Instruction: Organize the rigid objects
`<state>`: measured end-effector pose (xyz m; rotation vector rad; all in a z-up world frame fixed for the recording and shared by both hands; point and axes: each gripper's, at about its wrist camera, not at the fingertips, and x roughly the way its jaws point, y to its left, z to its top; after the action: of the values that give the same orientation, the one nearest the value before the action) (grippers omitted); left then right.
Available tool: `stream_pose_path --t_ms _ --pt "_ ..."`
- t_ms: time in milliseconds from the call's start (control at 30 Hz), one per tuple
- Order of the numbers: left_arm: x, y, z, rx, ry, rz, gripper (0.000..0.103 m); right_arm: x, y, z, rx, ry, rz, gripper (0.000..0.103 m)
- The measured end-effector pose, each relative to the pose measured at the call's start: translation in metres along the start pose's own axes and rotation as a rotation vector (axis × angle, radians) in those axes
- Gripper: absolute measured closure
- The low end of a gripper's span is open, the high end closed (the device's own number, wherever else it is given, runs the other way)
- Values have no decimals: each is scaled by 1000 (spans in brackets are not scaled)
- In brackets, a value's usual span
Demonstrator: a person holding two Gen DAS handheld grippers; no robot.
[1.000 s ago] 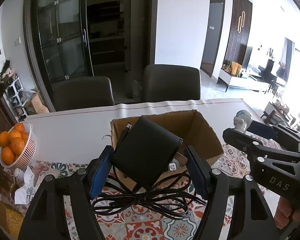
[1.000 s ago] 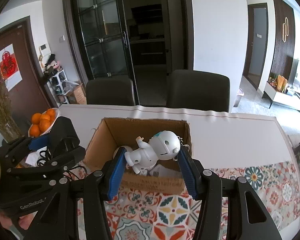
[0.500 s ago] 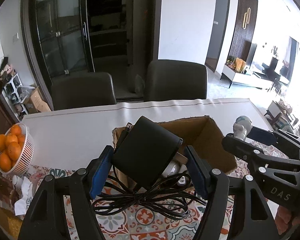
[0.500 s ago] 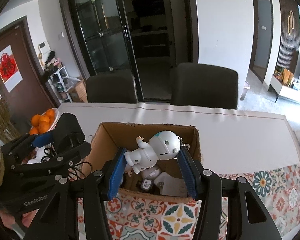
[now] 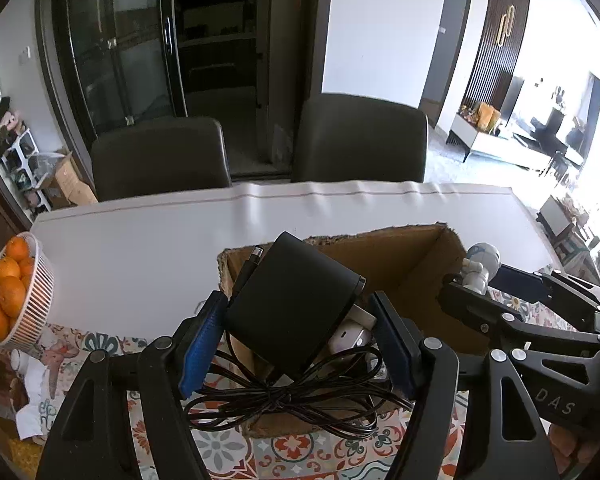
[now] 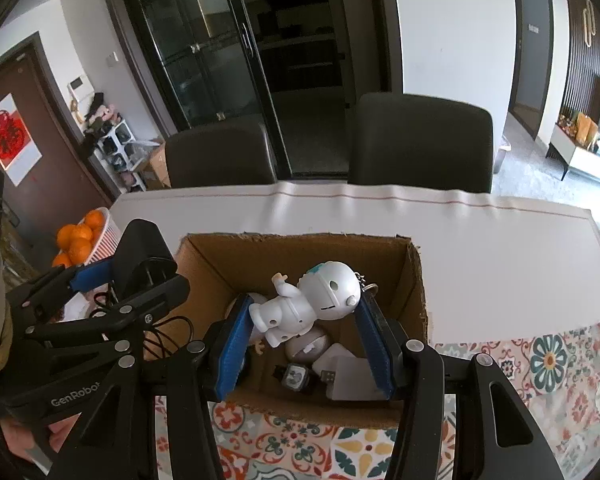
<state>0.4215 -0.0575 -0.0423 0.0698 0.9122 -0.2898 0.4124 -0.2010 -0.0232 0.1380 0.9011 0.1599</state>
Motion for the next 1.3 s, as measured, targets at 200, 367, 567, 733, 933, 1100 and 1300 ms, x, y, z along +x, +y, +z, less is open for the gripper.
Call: stream_pose_path --t_ms 200,367,567,733,933,1100,1300 --pt "21 -3 -2 3 50 0 32 22 -7 -1 30 58 17 50" --pt "37 -6 -6 17 85 16 31 41 -15 -8 60 116 26 50" --pt "33 -10 -7 38 60 45 26 52 -22 -12 103 157 38 46" --pt "20 -7 -10 20 24 90 22 45 -18 -15 89 137 1 46" --pt "-2 -4 -18 16 -3 110 21 21 -12 -22 77 76 -55 46" --pt "-31 -5 -25 11 -55 116 15 -6 -6 -27 77 18 -91 46" --pt "-72 -10 -35 9 -130 133 7 -51 4 -39 81 -67 -141 38"
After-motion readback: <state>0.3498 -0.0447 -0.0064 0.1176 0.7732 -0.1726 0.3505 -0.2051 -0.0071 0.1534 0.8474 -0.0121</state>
